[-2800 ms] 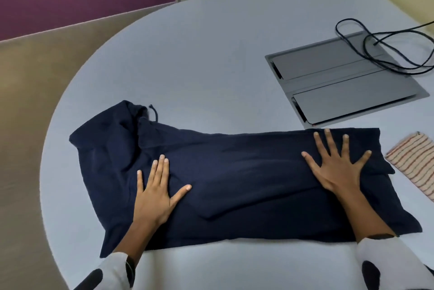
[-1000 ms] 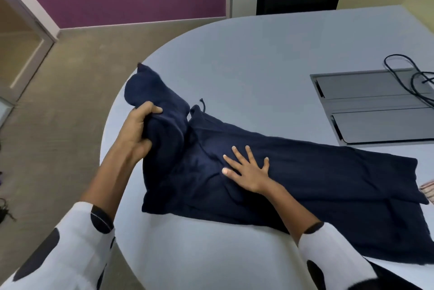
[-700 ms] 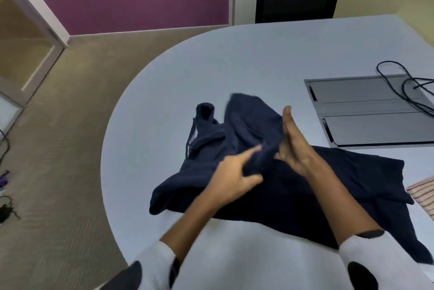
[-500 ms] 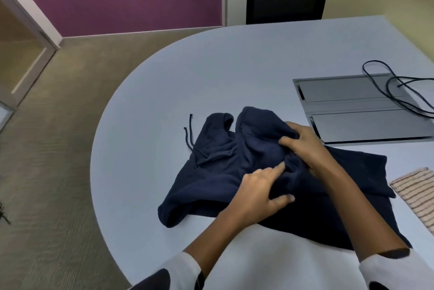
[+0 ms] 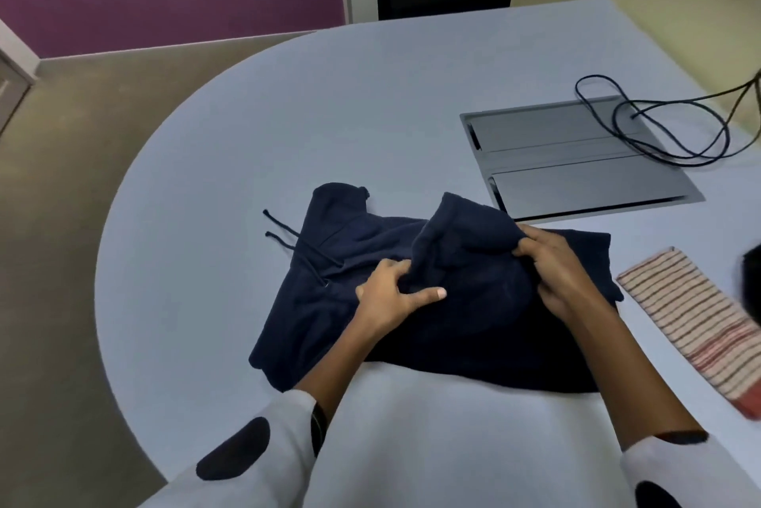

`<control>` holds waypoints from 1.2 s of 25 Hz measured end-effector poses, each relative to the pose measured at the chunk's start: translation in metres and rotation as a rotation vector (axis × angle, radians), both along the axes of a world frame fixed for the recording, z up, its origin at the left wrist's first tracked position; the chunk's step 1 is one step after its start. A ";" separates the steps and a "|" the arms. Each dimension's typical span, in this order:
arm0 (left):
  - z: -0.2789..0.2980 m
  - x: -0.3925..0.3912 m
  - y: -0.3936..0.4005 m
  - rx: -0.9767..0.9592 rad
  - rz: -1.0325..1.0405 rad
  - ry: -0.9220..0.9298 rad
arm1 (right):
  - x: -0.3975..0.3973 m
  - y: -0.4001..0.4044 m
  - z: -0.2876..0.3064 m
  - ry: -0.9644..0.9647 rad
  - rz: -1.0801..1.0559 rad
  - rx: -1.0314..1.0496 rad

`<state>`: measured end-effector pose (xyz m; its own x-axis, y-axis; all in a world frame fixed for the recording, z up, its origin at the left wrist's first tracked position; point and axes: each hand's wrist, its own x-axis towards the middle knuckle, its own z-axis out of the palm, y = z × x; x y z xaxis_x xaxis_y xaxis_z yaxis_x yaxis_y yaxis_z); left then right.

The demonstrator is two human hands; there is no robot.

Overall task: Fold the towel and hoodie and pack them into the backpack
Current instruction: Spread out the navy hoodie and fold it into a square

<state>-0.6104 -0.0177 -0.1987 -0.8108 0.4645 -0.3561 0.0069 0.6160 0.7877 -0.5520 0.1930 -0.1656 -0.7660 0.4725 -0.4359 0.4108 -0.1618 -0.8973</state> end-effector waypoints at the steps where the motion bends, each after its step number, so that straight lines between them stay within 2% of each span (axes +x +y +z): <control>1: 0.004 0.003 0.009 0.002 -0.014 0.042 | 0.001 0.003 -0.004 -0.007 0.004 0.025; 4: 0.035 0.018 0.035 0.223 -0.037 0.086 | 0.009 0.019 -0.006 0.019 0.119 0.229; 6: 0.064 0.029 0.051 0.322 -0.119 0.134 | 0.018 0.031 -0.002 0.075 0.308 0.323; 7: 0.076 0.034 0.058 0.352 -0.160 0.164 | 0.023 0.035 0.001 0.123 0.396 0.290; 11: 0.110 0.044 0.074 0.470 -0.245 0.135 | 0.041 0.036 0.017 0.207 0.585 -0.174; 12: 0.113 0.043 0.075 0.496 -0.239 0.119 | 0.045 0.036 0.019 0.205 0.617 -0.165; 14: 0.117 0.041 0.076 0.532 -0.236 0.103 | 0.051 0.037 0.018 0.221 0.555 -0.044; 16: 0.116 0.041 0.077 0.520 -0.262 0.090 | 0.055 0.038 0.018 0.286 0.377 0.021; 19: 0.097 0.036 0.067 0.373 -0.290 0.228 | 0.062 0.049 0.024 0.415 0.130 -0.044; 21: 0.072 0.025 0.045 0.172 -0.330 0.401 | 0.064 0.064 0.024 0.362 -0.026 -0.055; 23: 0.044 0.012 0.015 -0.046 -0.346 0.445 | 0.064 0.078 0.012 0.212 -0.211 -0.027; 25: 0.019 0.003 -0.016 -0.243 -0.366 0.387 | 0.060 0.086 -0.010 -0.037 -0.310 0.097; 28: -0.013 -0.001 -0.048 -0.510 -0.495 0.426 | 0.060 0.090 -0.048 -0.351 -0.223 0.413; 30: -0.026 0.000 -0.057 -0.597 -0.521 0.511 | 0.058 0.083 -0.058 -0.468 -0.176 0.641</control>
<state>-0.6102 -0.0748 -0.2248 -0.6762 0.6679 -0.3107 0.6526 0.7389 0.1681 -0.4945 0.2763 -0.2233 -0.4621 0.8358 -0.2965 0.7831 0.2277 -0.5788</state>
